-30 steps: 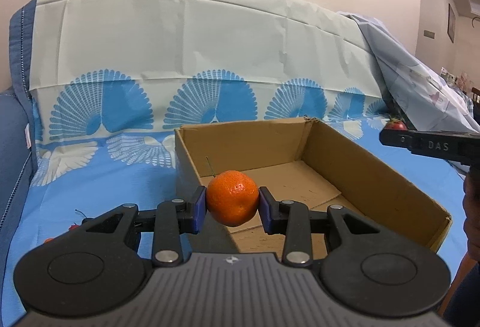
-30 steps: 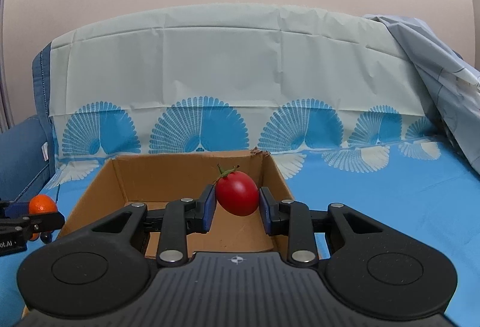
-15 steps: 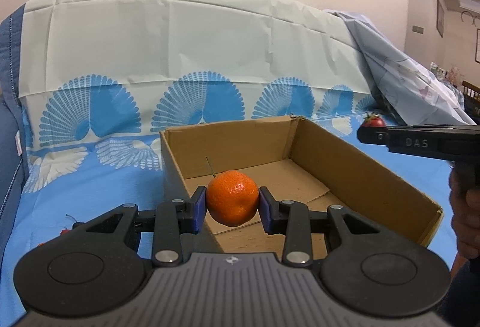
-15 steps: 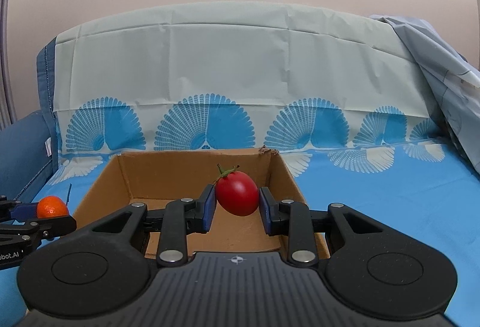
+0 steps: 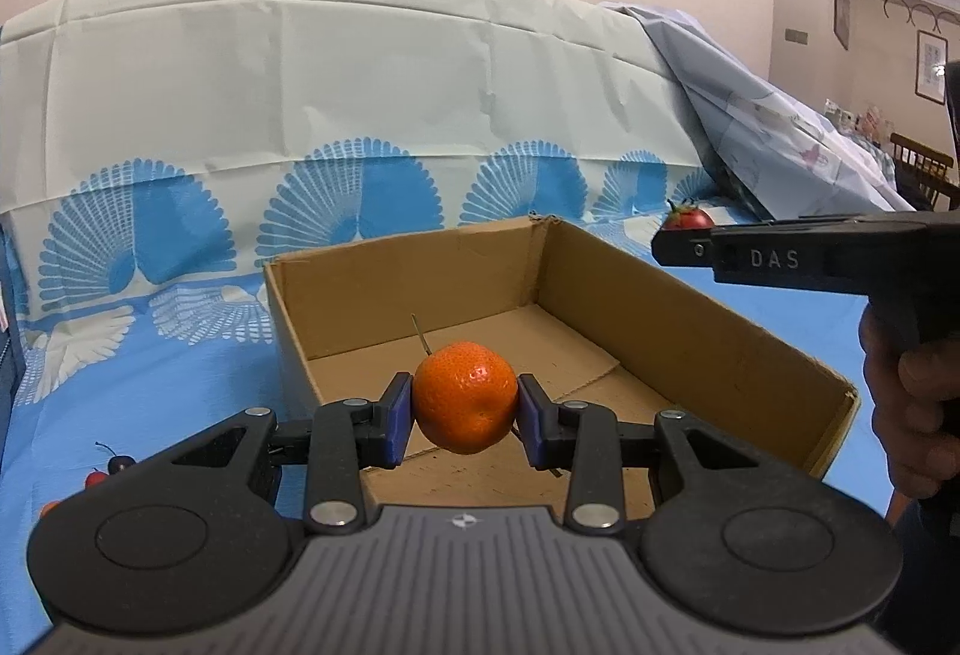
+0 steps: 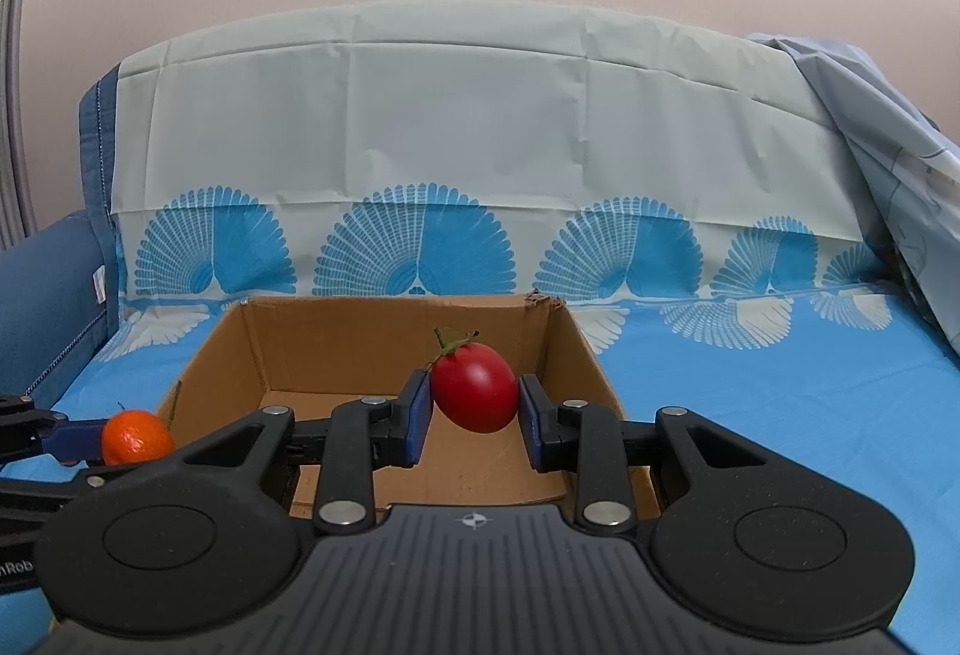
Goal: Organize fruits
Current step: 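Open both tools to drop the tomato and mandarin into the box, then move both open tools back toward the remaining fruits on the cloth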
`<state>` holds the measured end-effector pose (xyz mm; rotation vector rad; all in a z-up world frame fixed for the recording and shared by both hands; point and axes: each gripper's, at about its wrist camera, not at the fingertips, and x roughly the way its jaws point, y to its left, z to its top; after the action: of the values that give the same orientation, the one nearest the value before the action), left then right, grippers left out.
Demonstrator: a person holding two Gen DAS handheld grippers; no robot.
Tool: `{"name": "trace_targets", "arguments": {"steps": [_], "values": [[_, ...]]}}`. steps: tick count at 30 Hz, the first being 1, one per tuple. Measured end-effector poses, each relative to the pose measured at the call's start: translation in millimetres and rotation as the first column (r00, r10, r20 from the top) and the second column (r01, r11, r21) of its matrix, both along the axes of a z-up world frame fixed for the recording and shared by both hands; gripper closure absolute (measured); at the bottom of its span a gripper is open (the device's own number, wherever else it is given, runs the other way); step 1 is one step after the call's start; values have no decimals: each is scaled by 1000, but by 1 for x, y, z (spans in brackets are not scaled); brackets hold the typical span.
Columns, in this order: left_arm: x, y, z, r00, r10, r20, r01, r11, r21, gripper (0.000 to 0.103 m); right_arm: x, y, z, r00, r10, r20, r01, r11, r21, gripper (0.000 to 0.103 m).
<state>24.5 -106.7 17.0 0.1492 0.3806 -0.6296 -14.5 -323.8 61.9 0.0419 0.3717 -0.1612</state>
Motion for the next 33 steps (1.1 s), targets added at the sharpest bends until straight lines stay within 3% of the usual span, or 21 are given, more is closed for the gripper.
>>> {"name": "trace_targets", "arguments": {"steps": [12, 14, 16, 17, 33], "values": [[2, -2, 0, 1000, -15, -13, 15, 1000, 2, 63, 3, -1, -1, 1000, -3, -7, 3, 1000, 4, 71], [3, -5, -2, 999, -15, -29, 16, 1000, 11, 55, 4, -1, -1, 1000, -9, -14, 9, 1000, 1, 71], [3, -5, -2, 1000, -8, -27, 9, 1000, 15, 52, 5, 0, -2, 999, -22, -26, 22, 1000, -5, 54], [3, -5, -2, 1000, -9, -27, 9, 1000, 12, 52, 5, 0, -2, 999, -23, -27, 22, 1000, -5, 51], [1, -2, -1, 1000, 2, -20, -1, 1000, 13, 52, 2, 2, -2, 1000, -18, -26, 18, 1000, 0, 49]]}}
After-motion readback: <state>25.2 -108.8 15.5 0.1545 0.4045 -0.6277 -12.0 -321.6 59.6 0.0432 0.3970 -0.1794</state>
